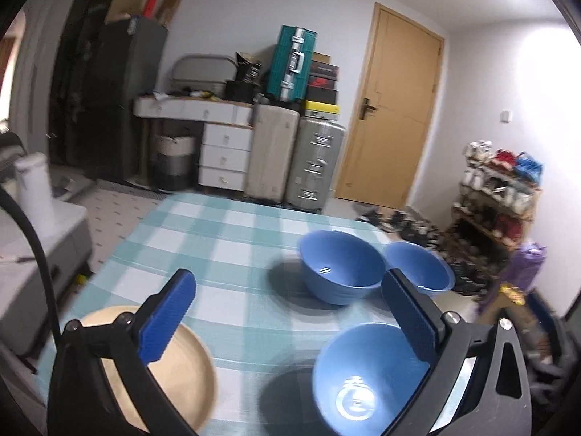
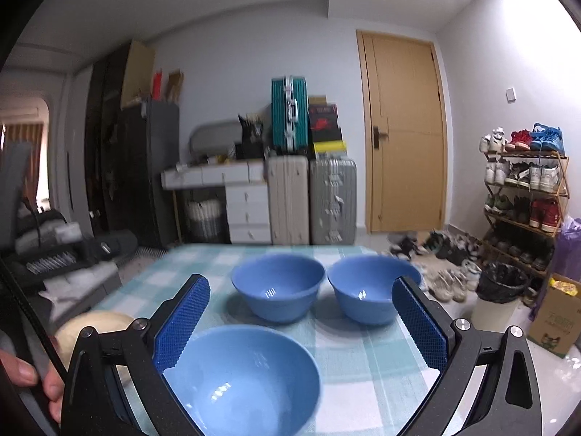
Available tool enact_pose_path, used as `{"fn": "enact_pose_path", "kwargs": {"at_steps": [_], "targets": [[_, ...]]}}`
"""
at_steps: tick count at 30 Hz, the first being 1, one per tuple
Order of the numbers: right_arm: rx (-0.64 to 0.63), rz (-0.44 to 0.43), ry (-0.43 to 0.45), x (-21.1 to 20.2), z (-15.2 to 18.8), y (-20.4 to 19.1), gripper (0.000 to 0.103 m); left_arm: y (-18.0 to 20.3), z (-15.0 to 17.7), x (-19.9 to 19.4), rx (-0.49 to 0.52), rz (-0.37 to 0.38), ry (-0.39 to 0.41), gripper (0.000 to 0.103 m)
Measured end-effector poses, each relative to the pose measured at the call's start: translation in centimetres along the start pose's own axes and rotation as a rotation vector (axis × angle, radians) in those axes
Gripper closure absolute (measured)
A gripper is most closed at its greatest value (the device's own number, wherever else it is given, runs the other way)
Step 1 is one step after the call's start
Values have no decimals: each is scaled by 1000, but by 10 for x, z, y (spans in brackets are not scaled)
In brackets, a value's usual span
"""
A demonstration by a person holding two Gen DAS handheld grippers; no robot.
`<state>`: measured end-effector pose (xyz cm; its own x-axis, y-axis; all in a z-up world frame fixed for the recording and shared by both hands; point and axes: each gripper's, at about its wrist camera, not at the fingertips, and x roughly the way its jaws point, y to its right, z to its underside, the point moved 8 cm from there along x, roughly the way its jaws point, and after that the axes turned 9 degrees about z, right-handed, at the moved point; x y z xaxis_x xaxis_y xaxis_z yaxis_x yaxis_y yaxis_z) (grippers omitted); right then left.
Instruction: Organize plates and bowls
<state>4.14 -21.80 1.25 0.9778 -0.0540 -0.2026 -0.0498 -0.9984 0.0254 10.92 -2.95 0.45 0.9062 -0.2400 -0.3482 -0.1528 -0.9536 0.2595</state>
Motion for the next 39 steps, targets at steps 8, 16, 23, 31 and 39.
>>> {"fn": "enact_pose_path", "kwargs": {"at_steps": [8, 16, 23, 31, 39], "targets": [[20, -6, 26, -10, -2, 2, 1, -4, 2, 1, 3, -37, 2, 0], [104, -35, -60, 9, 2, 15, 1, -28, 13, 27, -90, -67, -146, 0], [77, -48, -121, 42, -20, 23, 1, -46, -2, 58, -167, -74, -232, 0], [-88, -169, -135, 105, -85, 13, 1, -43, -15, 133, -170, -73, -416, 0], [-401, -248, -413, 226, -84, -15, 1, -17, 14, 200, -128, -58, -630, 0]]}}
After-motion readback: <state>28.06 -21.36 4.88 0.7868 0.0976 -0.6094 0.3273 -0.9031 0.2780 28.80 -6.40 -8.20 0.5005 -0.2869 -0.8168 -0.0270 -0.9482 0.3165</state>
